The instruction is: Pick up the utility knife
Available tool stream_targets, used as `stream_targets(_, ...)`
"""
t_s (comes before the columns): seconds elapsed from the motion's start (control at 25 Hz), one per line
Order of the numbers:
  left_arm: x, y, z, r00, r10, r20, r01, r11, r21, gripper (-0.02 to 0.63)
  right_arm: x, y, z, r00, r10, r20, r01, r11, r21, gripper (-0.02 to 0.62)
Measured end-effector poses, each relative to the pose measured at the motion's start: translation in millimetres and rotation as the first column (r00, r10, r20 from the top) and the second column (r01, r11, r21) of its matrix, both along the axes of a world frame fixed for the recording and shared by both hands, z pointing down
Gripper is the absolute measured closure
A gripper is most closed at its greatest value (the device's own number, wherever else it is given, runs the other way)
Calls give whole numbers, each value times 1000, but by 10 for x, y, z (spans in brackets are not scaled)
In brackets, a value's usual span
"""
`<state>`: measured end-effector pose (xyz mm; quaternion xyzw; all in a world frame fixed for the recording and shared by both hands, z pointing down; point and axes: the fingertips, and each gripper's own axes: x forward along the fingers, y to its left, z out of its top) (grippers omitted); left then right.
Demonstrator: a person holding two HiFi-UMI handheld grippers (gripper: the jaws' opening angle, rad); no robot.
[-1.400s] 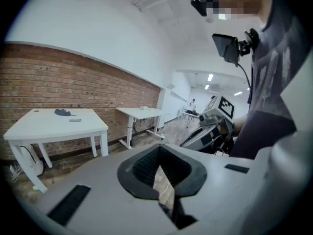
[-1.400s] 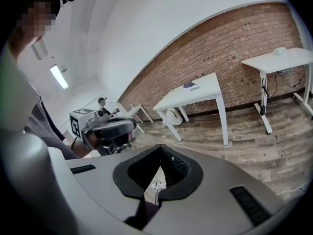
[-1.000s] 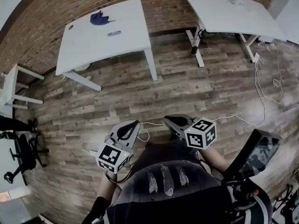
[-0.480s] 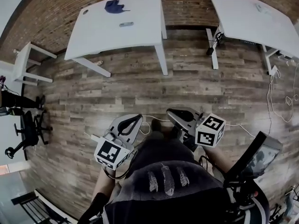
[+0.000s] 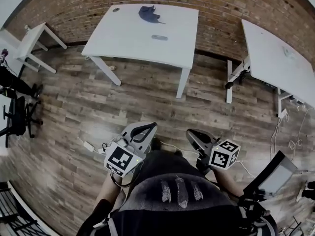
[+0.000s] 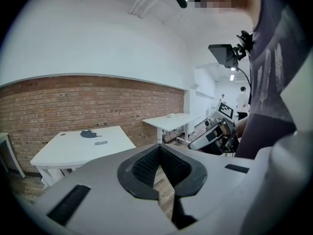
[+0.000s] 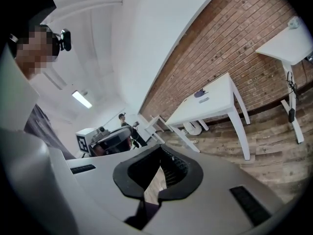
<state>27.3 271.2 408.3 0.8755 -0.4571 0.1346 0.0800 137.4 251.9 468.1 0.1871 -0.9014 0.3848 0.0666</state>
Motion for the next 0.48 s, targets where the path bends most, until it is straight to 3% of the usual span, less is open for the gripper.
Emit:
stream_targets(0.28,-873,-71,-20,992,-84,-91,89,995,47,607,-924,-32,-98,986,-111,-122,123,988,97,597)
stream_targets(0.48,-1328,-144,112,974,-146,-172,151,988,17,607,-1259,-40,-37,964,-158,-214,187,975,123,597)
